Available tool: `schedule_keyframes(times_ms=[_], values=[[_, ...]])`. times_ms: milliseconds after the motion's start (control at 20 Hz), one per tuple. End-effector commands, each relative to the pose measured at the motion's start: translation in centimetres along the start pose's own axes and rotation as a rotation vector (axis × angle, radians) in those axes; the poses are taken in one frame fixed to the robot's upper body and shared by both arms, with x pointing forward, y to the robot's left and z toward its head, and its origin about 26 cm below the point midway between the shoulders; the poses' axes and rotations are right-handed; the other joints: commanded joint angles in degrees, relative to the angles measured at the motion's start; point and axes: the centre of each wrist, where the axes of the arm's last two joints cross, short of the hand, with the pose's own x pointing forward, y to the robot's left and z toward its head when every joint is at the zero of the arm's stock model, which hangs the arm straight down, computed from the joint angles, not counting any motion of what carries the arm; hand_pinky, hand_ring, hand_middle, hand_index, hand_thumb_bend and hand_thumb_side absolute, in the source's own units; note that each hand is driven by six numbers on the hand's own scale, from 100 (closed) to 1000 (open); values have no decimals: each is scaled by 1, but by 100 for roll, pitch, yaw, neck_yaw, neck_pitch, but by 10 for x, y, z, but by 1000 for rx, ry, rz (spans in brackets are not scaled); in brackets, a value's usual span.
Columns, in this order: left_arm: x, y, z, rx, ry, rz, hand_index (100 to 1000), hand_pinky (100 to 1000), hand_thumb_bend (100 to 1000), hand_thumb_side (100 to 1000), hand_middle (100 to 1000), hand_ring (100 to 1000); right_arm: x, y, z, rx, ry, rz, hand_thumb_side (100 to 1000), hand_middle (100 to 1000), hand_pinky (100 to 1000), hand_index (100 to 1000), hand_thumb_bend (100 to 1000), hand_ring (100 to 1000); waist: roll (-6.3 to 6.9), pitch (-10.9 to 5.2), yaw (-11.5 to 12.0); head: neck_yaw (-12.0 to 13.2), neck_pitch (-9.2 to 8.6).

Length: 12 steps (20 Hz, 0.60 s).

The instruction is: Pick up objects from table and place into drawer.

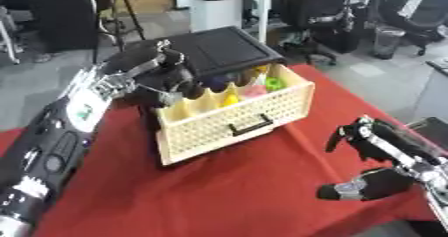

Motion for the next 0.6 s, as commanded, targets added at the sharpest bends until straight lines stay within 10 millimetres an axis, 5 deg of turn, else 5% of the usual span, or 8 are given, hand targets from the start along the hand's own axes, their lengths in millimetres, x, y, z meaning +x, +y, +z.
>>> schedule_keyframes(times_ms=[50,150,400,600], values=[[2,13,-4,-65,-109,-53,555,160,141,107,278,325,1,-6,-1,-9,-11,11,702,100,317,602,890,100,-23,-54,-4,-4,26],[3,13,-5,-54,-117,-47,574,167,273,100,313,358,2,-6,-1,-9,-11,11,702,100,318,602,890,100,-25,-53,-2,-1,23],[3,13,-5,-25,-130,-18,583,170,304,100,323,364,2,-6,-1,-10,-12,11,703,100,318,602,890,100,-31,-51,1,2,16],[3,14,-3,-6,-133,4,593,181,309,213,335,373,2,-6,-1,-10,-11,10,704,100,318,602,890,100,-35,-51,6,0,11]])
